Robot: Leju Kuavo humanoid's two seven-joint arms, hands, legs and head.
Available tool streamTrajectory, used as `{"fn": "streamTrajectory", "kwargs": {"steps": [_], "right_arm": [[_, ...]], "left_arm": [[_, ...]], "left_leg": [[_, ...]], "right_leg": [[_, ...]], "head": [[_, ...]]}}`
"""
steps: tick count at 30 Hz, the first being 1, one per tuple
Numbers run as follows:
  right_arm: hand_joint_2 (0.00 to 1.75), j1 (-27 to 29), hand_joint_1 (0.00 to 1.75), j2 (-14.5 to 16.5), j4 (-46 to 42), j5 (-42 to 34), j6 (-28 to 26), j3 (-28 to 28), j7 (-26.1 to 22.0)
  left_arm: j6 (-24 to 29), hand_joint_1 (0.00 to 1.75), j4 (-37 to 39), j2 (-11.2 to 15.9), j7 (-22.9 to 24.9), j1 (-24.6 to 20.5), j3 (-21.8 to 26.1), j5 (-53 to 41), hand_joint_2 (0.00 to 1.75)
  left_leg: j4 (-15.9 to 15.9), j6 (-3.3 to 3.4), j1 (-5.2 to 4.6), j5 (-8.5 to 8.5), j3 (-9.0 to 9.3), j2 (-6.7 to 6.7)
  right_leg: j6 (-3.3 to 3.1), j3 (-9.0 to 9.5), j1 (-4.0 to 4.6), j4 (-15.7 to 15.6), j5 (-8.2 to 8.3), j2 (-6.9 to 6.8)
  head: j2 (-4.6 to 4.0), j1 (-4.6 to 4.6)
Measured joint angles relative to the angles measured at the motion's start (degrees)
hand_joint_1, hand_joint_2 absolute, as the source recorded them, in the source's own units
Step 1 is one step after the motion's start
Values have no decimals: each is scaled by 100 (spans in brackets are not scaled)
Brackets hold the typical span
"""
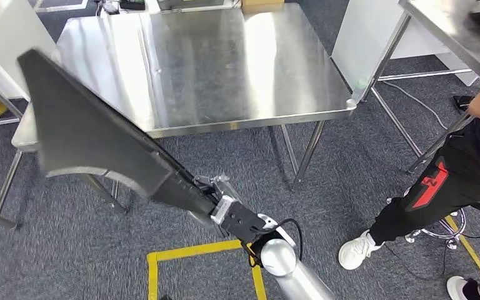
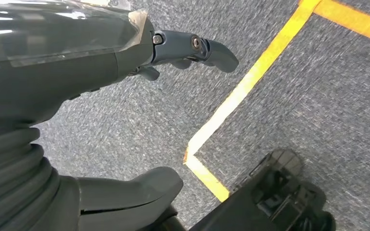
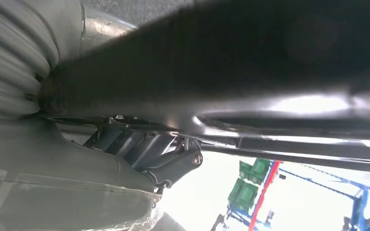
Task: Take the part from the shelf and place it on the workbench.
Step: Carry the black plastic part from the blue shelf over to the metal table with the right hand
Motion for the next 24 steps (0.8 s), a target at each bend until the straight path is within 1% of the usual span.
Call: {"fn": "streamTrajectory", "kwargs": {"steps": [1,2,3,4,5,7,8,9,10,11,12,13,14,15,16,18,19,20,22,23,24], "right_arm": [[175,-2,175,2,0,-3,0,1,4],[175,-3,175,5,-3,-3,0,1,7],[175,-8,175,7,-7,-4,0,1,9],[175,-17,175,9,-10,-4,0,1,9],[175,-21,175,7,-13,-4,0,2,10],[175,-9,175,-11,-10,-4,0,2,11],[175,5,175,-24,-9,-3,0,2,13],[175,16,175,-35,-8,-3,0,1,14],[175,21,175,-43,-7,-3,0,1,14],[175,20,175,-46,-7,-3,0,2,14],[175,16,175,-47,-7,-3,0,2,14],[175,11,175,-47,-7,-3,0,3,14],[175,9,175,-46,-7,-3,0,3,15],[175,8,175,-46,-7,-3,0,3,15],[175,6,175,-45,-8,-3,0,2,15],[175,0,175,-33,-10,-3,0,0,15],[175,-3,175,-23,-12,-4,0,0,15],[175,-2,175,-12,-13,-4,0,0,15],[175,2,175,-2,-10,-5,0,1,15],[175,5,175,-1,-8,-5,0,1,15],[175,6,175,-1,-7,-4,-1,1,16]], "left_arm": [[-14,0,0,-1,-1,-1,1,0,175],[-27,0,-2,-1,-4,1,2,0,175],[-34,0,-6,-1,-11,-1,2,0,175],[-38,0,-11,-1,-22,-7,3,0,175],[-43,0,-17,-2,-34,-17,3,0,175],[-57,0,-21,-9,-57,-33,4,0,175],[-67,0,-21,-13,-62,-34,4,1,175],[-75,0,-21,-15,-66,-32,5,2,175],[-84,0,-21,-15,-67,-30,7,2,175],[-90,0,-21,-16,-68,-30,7,2,175],[-94,0,-21,-17,-68,-31,8,2,175],[-97,0,-21,-17,-69,-32,8,2,175],[-100,0,-21,-18,-69,-32,8,2,175],[-102,0,-21,-17,-69,-29,9,2,175],[-104,0,-21,-17,-69,-24,10,2,175],[-105,0,-21,-13,-69,-13,13,2,175],[-105,0,-22,-12,-69,-10,14,2,175],[-106,0,-22,-11,-69,-8,14,1,175],[-109,0,-21,-11,-71,-1,14,-1,175],[-112,0,-21,-11,-76,6,14,-3,175],[-116,0,-21,-11,-83,11,14,-8,175]], "left_leg": [[-25,34,-20,-11,1,-16],[-51,69,-17,-12,19,-29],[-88,110,-9,-15,49,-43],[-127,147,4,-13,83,-59],[-155,180,17,-15,114,-79],[-163,220,10,-30,129,-126],[-163,230,8,-38,135,-155],[-162,234,7,-45,144,-183],[-161,231,8,-53,160,-213],[-161,222,10,-62,182,-241],[-157,205,4,-73,200,-266],[-144,181,-8,-91,211,-290],[-135,153,-21,-104,215,-305],[-131,123,-29,-112,213,-314],[-132,91,-28,-117,213,-318],[-103,28,-8,-150,195,-295],[13,-5,0,-229,143,-265],[265,-37,12,-368,25,-228],[1029,-98,33,-705,-349,-159],[1355,-119,42,-804,-523,-141],[1485,-129,48,-794,-609,-130]], "right_leg": [[33,14,1,-17,-4,-12],[65,23,-9,-33,-22,-16],[87,8,-16,14,-65,7],[91,-68,-19,173,-144,47],[80,-228,-24,471,-262,101],[53,-711,-21,1286,-496,184],[67,-929,-21,1588,-538,200],[105,-1054,-23,1688,-488,207],[161,-1063,-26,1551,-342,209],[219,-966,-30,1212,-130,209],[257,-822,-31,785,87,212],[253,-681,-28,422,265,217],[216,-585,-23,183,376,222],[155,-543,-10,81,423,226],[90,-529,3,71,440,227],[-2,-508,-25,54,462,227],[-41,-490,-46,44,465,226],[-74,-468,-67,37,461,223],[-125,-439,-61,37,430,214],[-140,-426,-58,38,416,210],[-147,-410,-55,38,398,209]], "head": [[0,1],[0,-1],[0,2],[0,8],[0,14],[0,22],[0,22],[0,22],[0,23],[0,24],[0,24],[0,23],[0,21],[0,20],[0,20],[0,20],[0,12],[0,7],[0,-3],[0,-1],[0,-3]]}}
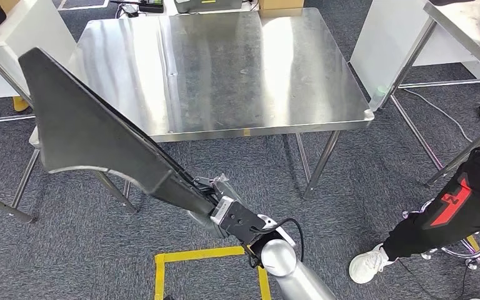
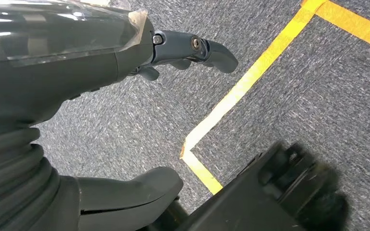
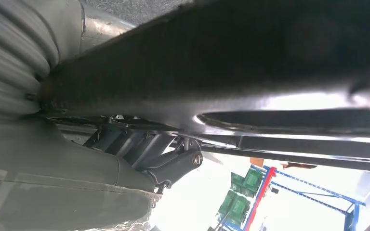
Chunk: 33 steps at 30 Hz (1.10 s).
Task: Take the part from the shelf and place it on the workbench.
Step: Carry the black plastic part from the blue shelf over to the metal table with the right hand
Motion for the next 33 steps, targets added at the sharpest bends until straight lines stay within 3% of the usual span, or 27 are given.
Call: {"fn": "streamTrajectory", "kwargs": {"steps": [1,3,4,6,10,11,14,15,16,17,19,21,22,24,26,28,30,31,32,33], "right_arm": [[175,-1,175,1,2,1,-1,0,1],[175,-8,175,3,2,1,-2,1,0],[175,-17,175,6,2,1,-2,0,-1],[175,-33,175,14,2,3,-4,0,-2],[175,-55,175,28,5,6,-7,2,-3],[175,-68,175,29,6,6,-7,2,-4],[175,-66,175,16,16,5,-8,4,-5],[175,-55,175,10,21,5,-8,3,-3],[175,-49,175,5,25,5,-8,3,-2],[175,-46,175,3,26,5,-8,3,-2],[175,-45,175,1,28,5,-9,4,-2],[175,-47,175,-2,38,7,-9,5,-1],[175,-48,175,-2,43,8,-10,4,0],[175,-49,175,8,45,9,-14,2,0],[175,-60,175,28,44,9,-17,2,-1],[175,-67,175,47,46,10,-19,4,-1],[175,-59,175,51,52,10,-20,4,0],[175,-55,175,51,55,10,-20,4,1],[175,-53,175,52,57,10,-20,4,1],[175,-53,175,57,57,10,-20,4,1]], "left_arm": [[-3,0,0,1,-8,3,0,-7,175],[-5,0,0,6,-22,2,0,-25,175],[-4,0,-1,9,-27,-1,0,-31,175],[1,0,-2,13,-36,-7,-1,-37,175],[5,0,-2,13,-43,-2,-1,-64,175],[6,0,-2,13,-45,-3,0,-73,175],[6,0,-2,10,-50,-1,0,-90,175],[6,0,-2,9,-50,3,0,-91,175],[6,0,-2,9,-50,5,0,-91,175],[6,0,-2,7,-50,6,0,-91,175],[6,0,-2,-1,-52,6,0,-92,175],[5,0,-1,-3,-55,7,0,-92,175],[5,0,0,-3,-56,10,0,-93,175],[6,0,-1,-2,-58,13,0,-92,175],[9,0,-2,1,-70,9,1,-88,175],[10,0,-2,3,-80,14,2,-85,175],[9,0,-2,6,-80,31,2,-84,175],[8,0,-2,7,-80,38,2,-84,175],[9,0,-2,9,-80,41,3,-84,175],[9,0,-2,14,-80,42,3,-84,175]], "left_leg": [[-93,0,7,113,28,7],[-806,37,19,498,377,30],[-1170,63,7,612,579,47],[-1536,130,-33,636,799,59],[-1654,301,-46,572,961,18],[-1684,338,-35,563,1023,7],[-1708,400,-41,493,1111,-16],[-1708,405,-44,460,1141,-31],[-1707,401,-46,423,1181,-47],[-1707,391,-46,382,1237,-64],[-1698,354,-53,279,1371,-87],[-1703,289,-69,186,1435,-97],[-1692,257,-78,160,1450,-96],[-1648,201,-69,128,1456,-81],[-1304,149,-53,66,1293,-51],[-621,87,-33,-131,859,-21],[-116,43,-18,-330,421,-8],[-105,37,-15,-306,315,-4],[-292,44,-13,-155,308,2],[-638,65,-14,112,389,9]], "right_leg": [[2,24,0,0,-22,1],[35,102,-4,-1,-83,6],[66,133,15,1,-118,6],[136,172,41,-8,-159,1],[241,155,43,161,-187,-10],[240,35,39,388,-244,-8],[224,-676,36,1440,-527,6],[239,-859,35,1611,-561,8],[275,-935,34,1568,-498,9],[325,-898,33,1311,-327,8],[395,-660,39,511,143,7],[298,-487,65,48,345,2],[220,-464,77,7,338,3],[136,-387,60,-8,346,21],[59,-279,25,-28,292,31],[-10,-181,20,-34,209,30],[-26,-79,26,-34,110,36],[-21,-13,28,-34,57,43],[-11,66,28,-35,-1,50],[4,152,28,-37,-63,56]], "head": [[0,0],[0,1],[0,2],[0,3],[1,12],[1,20],[0,31],[0,30],[0,31],[0,31],[0,32],[0,32],[0,31],[0,31],[0,27],[0,21],[0,21],[0,22],[0,21],[0,22]]}}
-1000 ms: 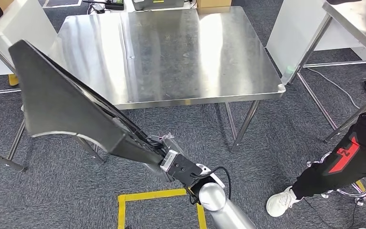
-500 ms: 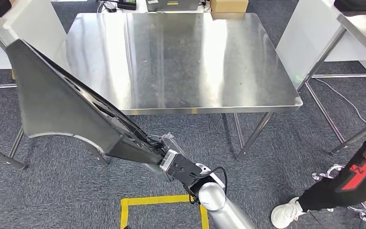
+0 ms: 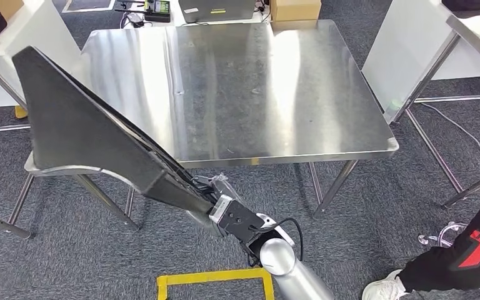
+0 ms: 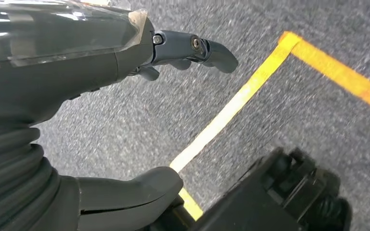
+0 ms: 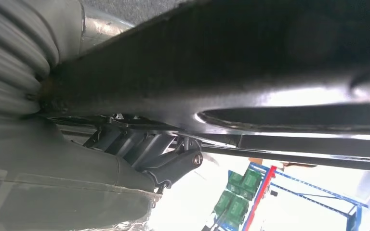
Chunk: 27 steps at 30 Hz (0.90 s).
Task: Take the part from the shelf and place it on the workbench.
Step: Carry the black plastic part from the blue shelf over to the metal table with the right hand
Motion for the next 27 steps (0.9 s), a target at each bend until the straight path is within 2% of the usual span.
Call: {"fn": "streamTrajectory", "kwargs": {"steps": [1,3,5,7,8,9,12,13,14,15,16,17,18,19,20,22,23,25,27], "right_arm": [[175,0,175,5,1,0,0,1,0],[175,-8,175,17,2,3,-1,2,1],[175,-15,175,24,3,6,-1,4,3],[175,-19,175,26,2,6,-1,3,3],[175,-25,175,24,2,5,-1,2,2],[175,-31,175,22,2,6,-1,1,1],[175,-27,175,15,11,10,-1,3,3],[175,-21,175,13,20,14,-1,4,7],[175,-19,175,11,32,19,4,7,10],[175,-22,175,13,44,24,11,10,14],[175,-28,175,14,56,30,21,18,17],[175,-39,175,15,70,33,30,28,19],[175,-50,175,16,85,37,39,39,24],[175,-59,175,20,98,39,47,50,28],[175,-74,175,25,108,40,52,56,34],[175,-104,175,44,114,42,56,57,44],[175,-123,175,55,116,42,56,56,48],[175,-145,175,70,119,47,56,55,66],[175,-146,175,75,121,74,50,54,107]], "left_arm": [[0,0,1,5,0,2,1,0,175],[-1,0,2,14,-1,6,1,0,175],[-1,0,3,17,-2,13,2,0,175],[1,0,2,18,-2,17,4,0,175],[3,0,2,19,-2,16,5,0,175],[4,0,2,18,-3,14,6,1,175],[-3,0,2,5,-3,8,8,23,175],[-10,0,2,-1,4,5,10,36,175],[-20,0,0,-9,15,-2,13,49,175],[-28,0,-4,-21,30,-14,19,62,175],[-36,0,-9,-39,45,-31,30,74,175],[-39,0,-14,-58,60,-55,43,84,175],[-39,0,-20,-77,77,-77,55,90,175],[-38,0,-23,-91,92,-96,65,92,175],[-33,0,-32,-104,104,-111,70,92,175],[-25,0,-61,-134,117,-137,74,84,175],[-20,0,-79,-155,122,-155,75,75,175],[-19,0,-101,-194,138,-186,77,55,175],[-20,0,-107,-218,157,-184,76,44,175]], "left_leg": [[-382,31,-5,301,105,8],[-871,107,-40,600,262,14],[-941,180,-73,574,315,10],[-991,241,-65,574,410,1],[-1023,272,-57,553,476,-5],[-1052,299,-51,528,537,-10],[-1074,342,-55,416,666,-28],[-1074,341,-56,370,717,-38],[-1073,335,-56,319,782,-50],[-1073,324,-56,264,857,-61],[-1076,307,-56,208,907,-71],[-1067,284,-64,148,966,-80],[-1066,256,-76,98,991,-85],[-1062,223,-88,64,1009,-90],[-1062,193,-98,39,1041,-92],[-971,140,-91,33,1010,-79],[-788,115,-82,39,903,-62],[-117,56,-59,-38,463,-22],[496,7,-38,-312,-29,-4]], "right_leg": [[20,66,3,-3,-63,2],[81,159,25,-14,-163,10],[154,203,49,3,-198,13],[204,182,48,124,-184,4],[213,107,45,275,-185,1],[210,-50,41,539,-232,-2],[179,-761,39,1514,-582,-3],[193,-919,38,1627,-625,-3],[233,-982,36,1536,-557,-4],[295,-949,33,1253,-368,-5],[362,-865,30,858,-86,-10],[378,-797,32,486,155,-19],[347,-730,41,226,332,-29],[282,-708,51,86,432,-38],[194,-697,61,58,434,-41],[101,-621,32,41,435,-30],[63,-568,16,32,415,-25],[-15,-468,9,20,345,-22],[-59,-366,22,20,248,-12]], "head": [[0,2],[0,4],[0,4],[0,5],[0,8],[0,10],[0,14],[0,14],[0,14],[0,14],[0,18],[0,16],[0,20],[0,18],[0,15],[1,10],[0,8],[0,3],[0,2]]}}
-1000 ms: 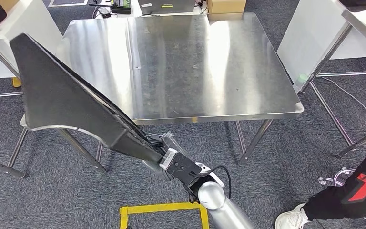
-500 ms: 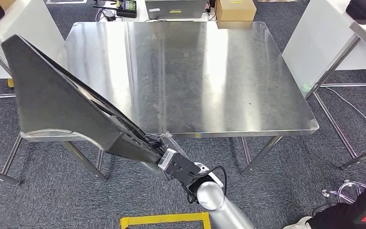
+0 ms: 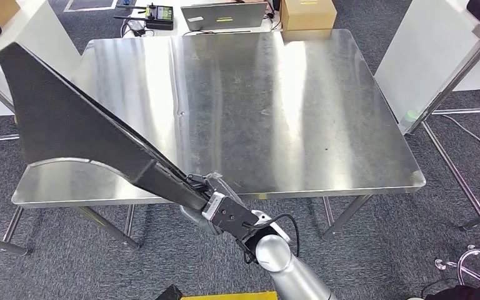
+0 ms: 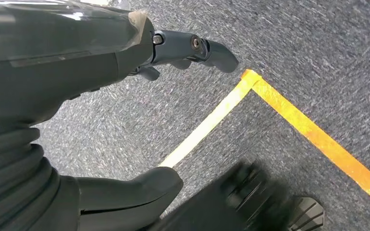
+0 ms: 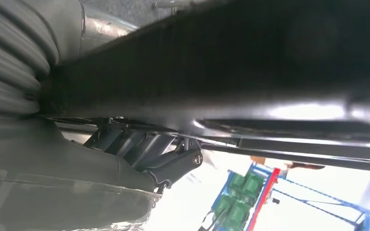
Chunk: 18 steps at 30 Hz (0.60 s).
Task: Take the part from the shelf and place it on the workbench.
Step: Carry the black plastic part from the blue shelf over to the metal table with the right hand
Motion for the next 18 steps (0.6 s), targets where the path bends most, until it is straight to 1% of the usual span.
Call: {"fn": "streamTrajectory", "kwargs": {"steps": [1,2,3,5,6,7,8,10,11,12,13,15,16,17,18], "right_arm": [[175,4,175,0,2,22,-10,-1,27],[175,5,175,0,4,43,-23,-2,55],[175,3,175,1,7,67,-43,-2,78],[175,-4,175,11,9,117,-88,2,107],[175,-11,175,20,10,152,-115,5,120],[175,-19,175,33,11,195,-146,13,143],[175,-28,175,45,11,247,-185,26,171],[175,-57,175,69,9,344,-267,48,219],[175,-80,175,75,7,376,-299,57,232],[175,-108,175,79,6,396,-320,62,238],[175,-127,175,78,7,413,-334,67,244],[175,-146,175,69,13,470,-379,77,262],[175,-147,175,61,16,517,-416,80,275],[175,-156,175,53,20,574,-463,84,289],[175,-174,175,48,21,637,-513,91,303]], "left_arm": [[0,0,-1,-7,9,7,1,-4,175],[1,0,-1,-13,16,11,1,-8,175],[1,0,-2,-15,20,11,1,-13,175],[3,0,-3,-15,26,6,3,-19,175],[2,0,-4,-14,36,0,5,-21,175],[1,0,-13,-18,51,-7,9,-24,175],[-2,0,-29,-24,74,-20,13,-29,175],[-11,0,-77,-50,117,-51,20,-46,175],[-14,0,-98,-66,131,-71,22,-52,175],[-16,0,-114,-82,139,-87,24,-55,175],[-17,0,-125,-99,146,-99,25,-56,175],[-19,0,-135,-119,152,-109,25,-64,175],[-22,0,-141,-127,155,-109,26,-76,175],[-31,0,-153,-135,160,-111,26,-95,175],[-51,0,-173,-147,168,-118,27,-112,175]], "left_leg": [[94,-7,6,-85,-148,4],[11,3,8,-57,-202,5],[-252,32,4,118,-159,6],[-993,146,-35,685,59,5],[-1275,199,-62,878,153,1],[-1440,245,-89,990,221,-1],[-1504,280,-112,992,254,-6],[-1598,340,-106,994,389,-13],[-1648,369,-89,988,466,-16],[-1683,389,-69,980,542,-20],[-1706,400,-57,955,595,-20],[-1712,406,-47,879,663,-25],[-1711,397,-42,833,705,-33],[-1709,383,-36,785,756,-44],[-1708,362,-28,734,817,-57]], "right_leg": [[-1,65,8,0,-54,13],[-1,140,15,-1,-109,27],[3,223,25,-3,-165,38],[22,371,48,-10,-280,52],[45,419,56,-19,-330,60],[75,444,62,-40,-366,67],[123,477,74,-38,-373,70],[203,512,81,-5,-372,61],[230,476,86,132,-376,52],[239,358,83,356,-414,46],[240,153,71,690,-489,40],[231,-337,49,1375,-728,37],[238,-520,35,1544,-825,35],[270,-612,20,1526,-839,32],[329,-604,2,1311,-736,29]], "head": [[0,-1],[0,-1],[0,0],[0,4],[0,6],[0,5],[0,4],[0,1],[0,8],[0,17],[0,26],[0,35],[0,35],[0,35],[0,35]]}}
